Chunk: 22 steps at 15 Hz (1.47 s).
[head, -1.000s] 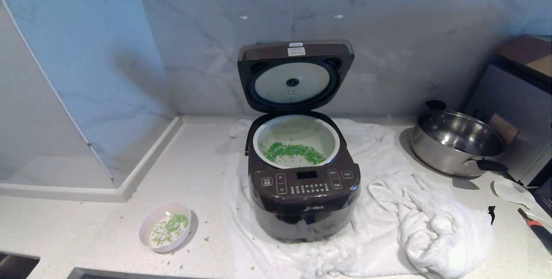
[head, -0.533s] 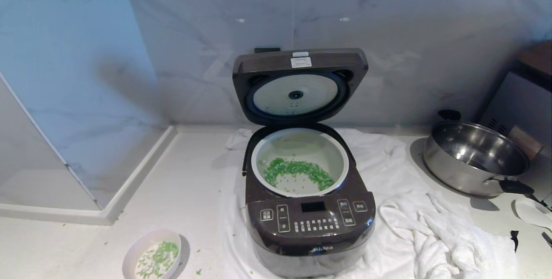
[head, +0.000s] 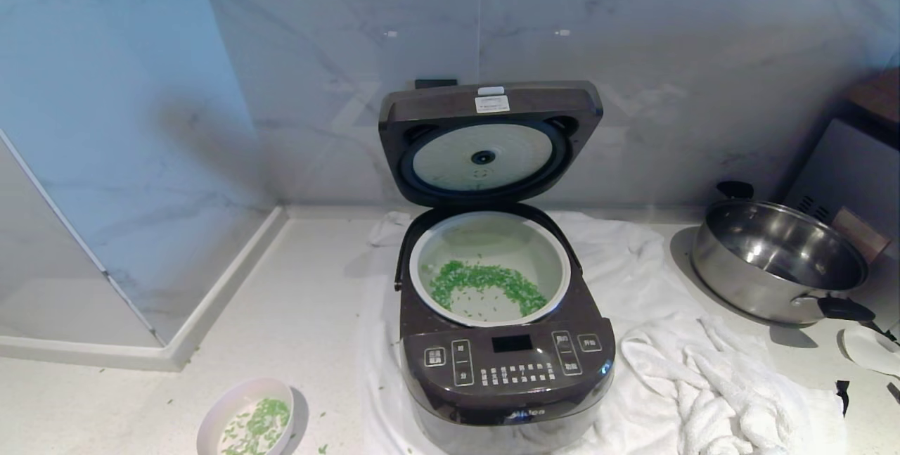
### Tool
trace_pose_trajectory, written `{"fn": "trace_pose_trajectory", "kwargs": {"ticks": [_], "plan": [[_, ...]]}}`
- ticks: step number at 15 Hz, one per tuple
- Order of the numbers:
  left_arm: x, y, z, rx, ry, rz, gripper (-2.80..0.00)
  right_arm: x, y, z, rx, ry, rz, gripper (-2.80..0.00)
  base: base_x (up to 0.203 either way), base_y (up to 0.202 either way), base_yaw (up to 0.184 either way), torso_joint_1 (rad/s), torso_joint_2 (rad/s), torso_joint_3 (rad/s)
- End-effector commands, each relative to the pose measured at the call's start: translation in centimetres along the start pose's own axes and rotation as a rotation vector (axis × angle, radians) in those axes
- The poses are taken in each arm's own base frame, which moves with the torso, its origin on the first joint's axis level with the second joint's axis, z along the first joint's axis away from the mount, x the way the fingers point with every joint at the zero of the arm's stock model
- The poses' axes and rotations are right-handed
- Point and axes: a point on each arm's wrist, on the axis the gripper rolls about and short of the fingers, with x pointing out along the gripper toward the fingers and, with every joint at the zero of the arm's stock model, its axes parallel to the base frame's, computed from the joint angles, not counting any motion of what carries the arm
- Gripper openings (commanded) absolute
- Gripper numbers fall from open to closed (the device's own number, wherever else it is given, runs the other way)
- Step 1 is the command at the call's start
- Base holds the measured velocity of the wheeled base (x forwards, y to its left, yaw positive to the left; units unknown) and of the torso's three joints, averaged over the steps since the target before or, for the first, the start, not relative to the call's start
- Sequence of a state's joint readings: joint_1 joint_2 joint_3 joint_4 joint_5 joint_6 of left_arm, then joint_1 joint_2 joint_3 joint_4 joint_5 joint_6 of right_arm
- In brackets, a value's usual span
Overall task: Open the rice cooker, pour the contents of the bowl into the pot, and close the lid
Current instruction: Pick up the bowl on the table
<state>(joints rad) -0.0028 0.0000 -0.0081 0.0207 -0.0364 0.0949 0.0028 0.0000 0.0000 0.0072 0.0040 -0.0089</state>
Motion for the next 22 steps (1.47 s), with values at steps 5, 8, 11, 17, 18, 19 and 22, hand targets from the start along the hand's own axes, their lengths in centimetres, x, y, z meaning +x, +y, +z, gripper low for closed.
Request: {"fn": "trace_pose_trajectory", "kwargs": {"ticks": [5,8,11,17,18,19,22], "plan": [[0.01,0.00,0.03,-0.015,-0.002,-0.004,-2.80,0.00,0.00,0.00,0.000,0.000,0.001,-2.80,0.000,0.000,0.000,0.006,0.00,0.000],[0.01,0.05,0.09,-0.060,-0.007,0.014,-2.80,0.00,0.00,0.00,0.000,0.000,0.001,-2.80,0.000,0.000,0.000,0.000,0.00,0.000],[0.00,0.09,0.05,-0.063,0.000,0.037,-2.80,0.00,0.00,0.00,0.000,0.000,0.001,-2.80,0.000,0.000,0.000,0.000,0.00,0.000],[-0.03,0.09,0.04,-0.063,0.024,0.036,-2.80,0.00,0.00,0.00,0.000,0.000,0.001,-2.80,0.000,0.000,0.000,0.000,0.00,0.000],[0.05,0.09,0.05,-0.065,0.045,0.033,-2.80,0.00,0.00,0.00,0.000,0.000,0.001,-2.80,0.000,0.000,0.000,0.000,0.00,0.000],[0.09,0.09,0.05,-0.072,0.061,0.031,-2.80,0.00,0.00,0.00,0.000,0.000,0.001,-2.80,0.000,0.000,0.000,0.000,0.00,0.000],[-0.12,0.07,-0.03,-0.072,0.034,0.035,-2.80,0.00,0.00,0.00,0.000,0.000,0.001,-2.80,0.000,0.000,0.000,0.000,0.00,0.000]]}}
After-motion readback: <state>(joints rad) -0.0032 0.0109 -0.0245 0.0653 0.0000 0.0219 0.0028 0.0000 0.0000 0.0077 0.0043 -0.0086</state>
